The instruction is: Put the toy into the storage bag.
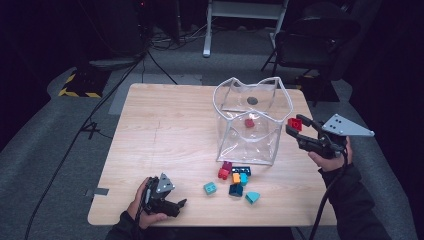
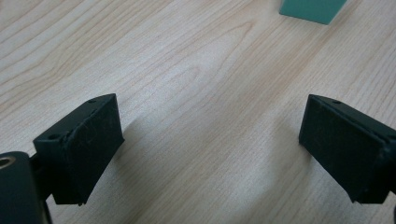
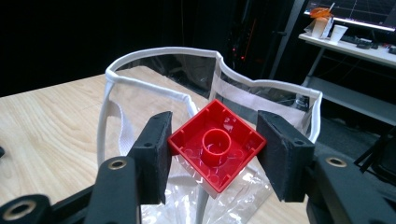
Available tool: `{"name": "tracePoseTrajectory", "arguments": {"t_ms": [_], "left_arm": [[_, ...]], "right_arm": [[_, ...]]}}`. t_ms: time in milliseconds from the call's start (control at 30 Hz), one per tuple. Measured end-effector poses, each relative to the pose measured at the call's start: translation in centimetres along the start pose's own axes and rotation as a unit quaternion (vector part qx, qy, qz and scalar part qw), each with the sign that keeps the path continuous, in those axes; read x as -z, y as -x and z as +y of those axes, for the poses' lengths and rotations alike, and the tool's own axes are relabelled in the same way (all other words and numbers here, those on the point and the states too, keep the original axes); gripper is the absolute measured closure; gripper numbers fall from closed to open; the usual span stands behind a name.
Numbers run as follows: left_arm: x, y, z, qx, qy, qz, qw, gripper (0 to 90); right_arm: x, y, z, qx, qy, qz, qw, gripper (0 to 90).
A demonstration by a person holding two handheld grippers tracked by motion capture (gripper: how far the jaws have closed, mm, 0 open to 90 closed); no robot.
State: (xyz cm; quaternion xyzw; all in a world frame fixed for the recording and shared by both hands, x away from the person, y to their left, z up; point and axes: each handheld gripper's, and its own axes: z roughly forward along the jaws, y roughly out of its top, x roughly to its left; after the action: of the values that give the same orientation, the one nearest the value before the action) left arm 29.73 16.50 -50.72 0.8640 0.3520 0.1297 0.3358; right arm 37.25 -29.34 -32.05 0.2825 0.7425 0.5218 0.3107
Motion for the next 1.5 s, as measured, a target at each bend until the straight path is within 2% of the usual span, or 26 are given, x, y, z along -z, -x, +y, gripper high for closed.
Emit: {"name": "tracePoseTrajectory", "arguments": {"t_ms": [367, 733, 1167, 1500], "left_arm": [[0.0, 0.0, 0.0, -0.001, 0.0, 0.001, 1.0, 6.4], [0.0, 0.0, 0.0, 0.0, 0.0, 0.0, 1.0, 6.4], [0.0, 0.0, 0.0, 0.0, 0.0, 0.0, 1.0, 6.4], [0.0, 0.0, 0.0, -0.001, 0.0, 0.001, 1.0, 6.4]], "right_arm": [[-1.2, 0.0, 1.3, 0.0, 0.003, -0.003, 1.0, 47.7], [-4.1, -0.1, 2.4, -0.001, -0.013, -0.009, 0.9999, 47.7], [-6.3, -0.4, 2.4, -0.005, -0.034, -0.012, 0.9993, 47.6], [-7.1, -0.3, 1.8, -0.011, -0.05, -0.017, 0.9986, 47.1]]}}
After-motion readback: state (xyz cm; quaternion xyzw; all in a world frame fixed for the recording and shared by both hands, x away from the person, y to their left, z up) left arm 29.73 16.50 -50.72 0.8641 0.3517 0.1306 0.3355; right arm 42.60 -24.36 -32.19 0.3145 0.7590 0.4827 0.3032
